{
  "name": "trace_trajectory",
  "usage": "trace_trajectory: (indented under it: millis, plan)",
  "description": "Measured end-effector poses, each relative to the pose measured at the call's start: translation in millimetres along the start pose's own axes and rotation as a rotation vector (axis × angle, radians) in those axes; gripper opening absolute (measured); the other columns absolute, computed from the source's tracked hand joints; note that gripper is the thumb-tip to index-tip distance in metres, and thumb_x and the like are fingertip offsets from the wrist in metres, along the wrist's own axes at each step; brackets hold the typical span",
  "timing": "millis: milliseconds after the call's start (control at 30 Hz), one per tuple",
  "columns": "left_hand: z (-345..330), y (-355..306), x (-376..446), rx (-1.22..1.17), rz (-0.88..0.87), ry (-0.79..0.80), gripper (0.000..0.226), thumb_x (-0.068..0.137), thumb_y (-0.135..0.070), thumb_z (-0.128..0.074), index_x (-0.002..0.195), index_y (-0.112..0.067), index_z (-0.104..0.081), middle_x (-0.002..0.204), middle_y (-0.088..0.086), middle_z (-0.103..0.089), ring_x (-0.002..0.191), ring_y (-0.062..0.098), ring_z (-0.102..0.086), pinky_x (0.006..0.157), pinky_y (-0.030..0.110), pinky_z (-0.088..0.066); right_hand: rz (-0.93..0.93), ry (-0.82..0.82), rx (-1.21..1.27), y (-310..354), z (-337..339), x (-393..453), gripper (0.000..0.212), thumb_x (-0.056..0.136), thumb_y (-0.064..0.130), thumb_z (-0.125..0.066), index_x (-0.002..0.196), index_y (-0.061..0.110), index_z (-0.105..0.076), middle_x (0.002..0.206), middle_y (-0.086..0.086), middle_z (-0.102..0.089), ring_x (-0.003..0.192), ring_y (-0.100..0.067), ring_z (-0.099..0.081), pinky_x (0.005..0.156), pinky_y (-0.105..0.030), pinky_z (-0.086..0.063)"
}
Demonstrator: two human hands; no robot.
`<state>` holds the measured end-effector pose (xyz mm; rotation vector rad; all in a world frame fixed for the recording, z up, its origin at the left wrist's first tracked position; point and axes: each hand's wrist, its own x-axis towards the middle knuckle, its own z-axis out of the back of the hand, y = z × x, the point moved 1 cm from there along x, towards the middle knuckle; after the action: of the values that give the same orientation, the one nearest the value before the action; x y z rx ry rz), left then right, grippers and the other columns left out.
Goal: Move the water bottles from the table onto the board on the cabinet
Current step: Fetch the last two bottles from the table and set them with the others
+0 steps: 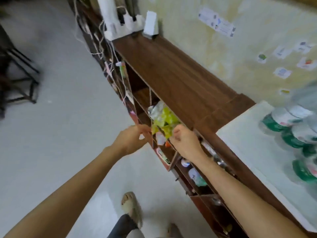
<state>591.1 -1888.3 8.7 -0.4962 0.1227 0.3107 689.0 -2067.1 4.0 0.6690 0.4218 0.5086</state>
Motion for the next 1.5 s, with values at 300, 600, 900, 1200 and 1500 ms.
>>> trace_trajectory:
  millis: [300, 600, 900, 1200, 1500]
  plan:
    - [114.6, 250.7, -32.6, 0.258, 0.382, -0.036, 0.047, 0.096, -0.036, -0.051, 0.14, -0.022, -0.042, 0.138, -0.001, -0.051, 0.121, 0.022, -0.053, 0.088, 0.037, -0.047, 0.35, 0.438, -0.451, 202.2, -180.7, 173.7, 0.038, 0.087, 0.036, -0.06, 0.119, 0.016, -0.054, 0.114, -0.006, -0.063, 0.108, -0.026, -0.058, 0.09, -0.035, -0.046]
    - [226.7, 447.7, 8.5, 0.224, 0.6, -0.027, 0.045, 0.095, -0.035, -0.053, 0.137, -0.02, -0.046, 0.133, 0.002, -0.054, 0.118, 0.024, -0.055, 0.087, 0.034, -0.045, 0.47, 0.434, -0.482, 377.1, -293.9, 332.0, 0.038, 0.088, 0.032, -0.06, 0.121, 0.014, -0.054, 0.122, -0.007, -0.06, 0.11, -0.027, -0.057, 0.09, -0.035, -0.047]
    - [324.7, 605.8, 151.5, 0.139, 0.697, -0.14, 0.042, 0.095, -0.033, -0.053, 0.135, -0.02, -0.048, 0.134, 0.001, -0.054, 0.119, 0.023, -0.054, 0.091, 0.036, -0.046, 0.62, 0.414, -0.511, 513.5, -385.9, 523.9, 0.034, 0.094, 0.027, -0.053, 0.123, 0.01, -0.05, 0.123, -0.01, -0.057, 0.106, -0.03, -0.057, 0.078, -0.033, -0.044]
    - [438.0, 781.2, 294.4, 0.173, 0.714, -0.183, 0.045, 0.095, -0.032, -0.052, 0.137, -0.019, -0.046, 0.133, 0.003, -0.054, 0.119, 0.025, -0.052, 0.097, 0.038, -0.042, 0.742, 0.422, -0.604, 666.0, -464.8, 726.5, 0.03, 0.095, 0.024, -0.049, 0.122, 0.009, -0.049, 0.12, -0.01, -0.057, 0.104, -0.029, -0.058, 0.08, -0.036, -0.048]
    - [575.1, 983.3, 466.8, 0.151, 0.637, -0.192, 0.047, 0.095, -0.031, -0.051, 0.14, -0.02, -0.043, 0.138, 0.001, -0.05, 0.124, 0.025, -0.05, 0.101, 0.039, -0.042, 0.777, 0.261, -0.697, 800.3, -536.4, 939.4, 0.032, 0.096, 0.023, -0.046, 0.125, 0.011, -0.046, 0.119, -0.008, -0.054, 0.104, -0.026, -0.055, 0.074, -0.033, -0.04]
